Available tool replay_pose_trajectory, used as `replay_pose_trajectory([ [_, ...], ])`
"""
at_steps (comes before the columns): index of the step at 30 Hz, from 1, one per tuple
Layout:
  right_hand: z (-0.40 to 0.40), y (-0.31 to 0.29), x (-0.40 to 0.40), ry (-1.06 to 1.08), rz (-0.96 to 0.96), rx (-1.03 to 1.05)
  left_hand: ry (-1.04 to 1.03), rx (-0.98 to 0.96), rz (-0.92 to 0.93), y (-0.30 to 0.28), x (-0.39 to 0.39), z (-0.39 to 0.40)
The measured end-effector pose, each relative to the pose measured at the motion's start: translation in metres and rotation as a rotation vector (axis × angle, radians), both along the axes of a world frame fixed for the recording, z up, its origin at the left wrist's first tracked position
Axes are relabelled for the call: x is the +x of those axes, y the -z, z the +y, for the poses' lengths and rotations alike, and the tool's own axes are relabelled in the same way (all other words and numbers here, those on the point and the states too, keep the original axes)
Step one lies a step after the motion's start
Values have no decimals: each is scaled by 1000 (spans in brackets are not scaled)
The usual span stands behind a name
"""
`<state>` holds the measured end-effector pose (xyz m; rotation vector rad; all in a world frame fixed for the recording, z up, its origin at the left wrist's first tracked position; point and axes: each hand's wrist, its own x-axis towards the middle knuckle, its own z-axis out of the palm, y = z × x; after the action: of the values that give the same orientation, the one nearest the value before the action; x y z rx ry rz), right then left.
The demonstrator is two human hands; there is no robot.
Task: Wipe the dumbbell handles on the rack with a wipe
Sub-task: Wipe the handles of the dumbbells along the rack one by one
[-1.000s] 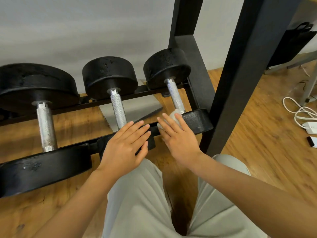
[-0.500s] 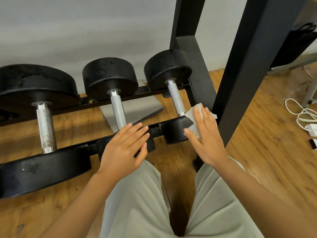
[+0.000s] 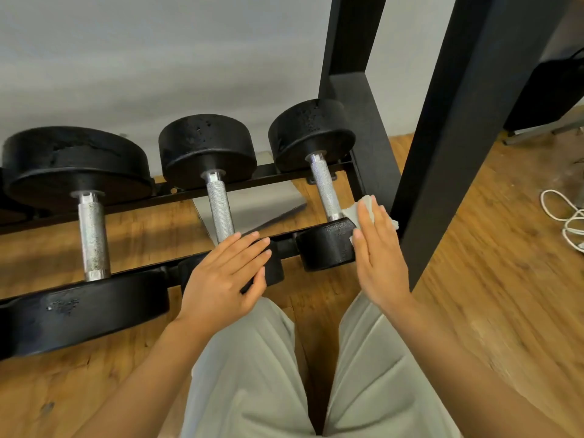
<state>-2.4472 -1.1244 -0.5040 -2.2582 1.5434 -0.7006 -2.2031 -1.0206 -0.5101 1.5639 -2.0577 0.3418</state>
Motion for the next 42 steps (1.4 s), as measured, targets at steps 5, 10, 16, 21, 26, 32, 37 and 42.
replay_pose_trajectory([
  [5, 12, 8, -11, -215, 336, -240, -23, 13, 4, -1, -2, 1],
  [10, -12, -11, -40, -538, 231, -180, -17, 18, 5, -3, -2, 2],
  [16, -89, -63, 5, -700, 218, 22, 0, 29, 58, -5, -1, 3],
  [21, -169, -61, 57, -1049, 805, -178, 31, 54, 88, -8, 2, 3],
  [26, -191, -53, 76, -1137, 933, -461, 41, 70, 100, -8, 3, 3],
  [32, -170, -56, 58, -1425, 1150, -255, 58, 75, 112, -7, 4, 3],
  [37, -194, -72, 63, -1571, 1135, -279, 56, 76, 113, -6, 4, 2],
  [42, -201, -56, 61, -1155, 1001, -442, 52, 71, 122, -6, 4, 2],
])
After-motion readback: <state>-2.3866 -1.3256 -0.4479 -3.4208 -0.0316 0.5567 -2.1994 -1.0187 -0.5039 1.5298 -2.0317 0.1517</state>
